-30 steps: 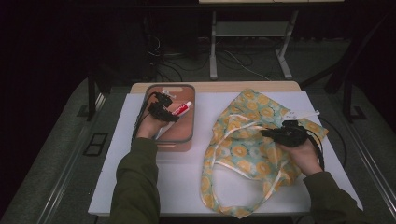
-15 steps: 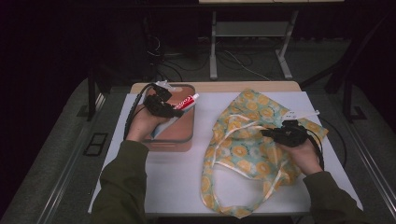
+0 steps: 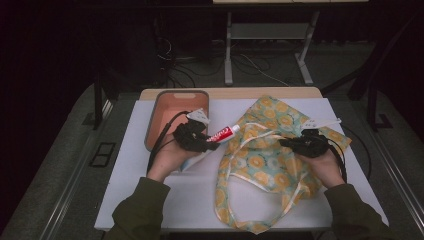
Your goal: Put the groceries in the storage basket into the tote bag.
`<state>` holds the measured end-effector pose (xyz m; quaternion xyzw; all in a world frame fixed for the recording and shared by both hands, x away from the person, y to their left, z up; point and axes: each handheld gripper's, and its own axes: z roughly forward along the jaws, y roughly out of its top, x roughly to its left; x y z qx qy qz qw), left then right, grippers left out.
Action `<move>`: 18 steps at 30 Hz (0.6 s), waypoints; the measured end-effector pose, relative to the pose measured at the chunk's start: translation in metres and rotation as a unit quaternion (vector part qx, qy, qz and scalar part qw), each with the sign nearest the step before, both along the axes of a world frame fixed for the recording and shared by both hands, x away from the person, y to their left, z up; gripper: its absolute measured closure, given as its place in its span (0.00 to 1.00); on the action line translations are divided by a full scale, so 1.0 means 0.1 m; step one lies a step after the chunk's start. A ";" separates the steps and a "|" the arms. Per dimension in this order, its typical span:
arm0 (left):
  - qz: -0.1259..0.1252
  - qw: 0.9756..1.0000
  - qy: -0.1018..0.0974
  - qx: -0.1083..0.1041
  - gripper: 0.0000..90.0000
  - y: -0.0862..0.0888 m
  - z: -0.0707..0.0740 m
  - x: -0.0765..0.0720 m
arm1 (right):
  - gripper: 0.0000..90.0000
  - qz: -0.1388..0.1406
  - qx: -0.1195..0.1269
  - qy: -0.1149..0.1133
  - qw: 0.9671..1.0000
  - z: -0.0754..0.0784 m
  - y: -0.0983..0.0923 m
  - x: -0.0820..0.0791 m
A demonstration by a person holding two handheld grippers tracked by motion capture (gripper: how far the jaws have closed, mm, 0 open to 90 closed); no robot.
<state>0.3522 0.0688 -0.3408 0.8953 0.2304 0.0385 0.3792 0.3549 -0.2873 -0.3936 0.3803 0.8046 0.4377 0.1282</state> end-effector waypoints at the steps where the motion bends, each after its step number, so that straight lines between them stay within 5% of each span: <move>1: -0.006 1.000 0.001 0.001 0.83 -0.06 -0.03 -0.03 | 0.99 0.000 0.000 0.000 1.000 0.00 0.00 0.00; 7: -0.036 0.999 0.005 0.012 0.83 -0.43 -0.22 -0.13 | 0.99 0.000 0.000 -0.001 1.000 0.00 0.00 0.00; 18: -0.051 0.997 0.032 0.050 0.83 -0.95 -0.66 -0.05 | 0.99 0.001 0.002 -0.001 1.000 0.01 0.00 -0.02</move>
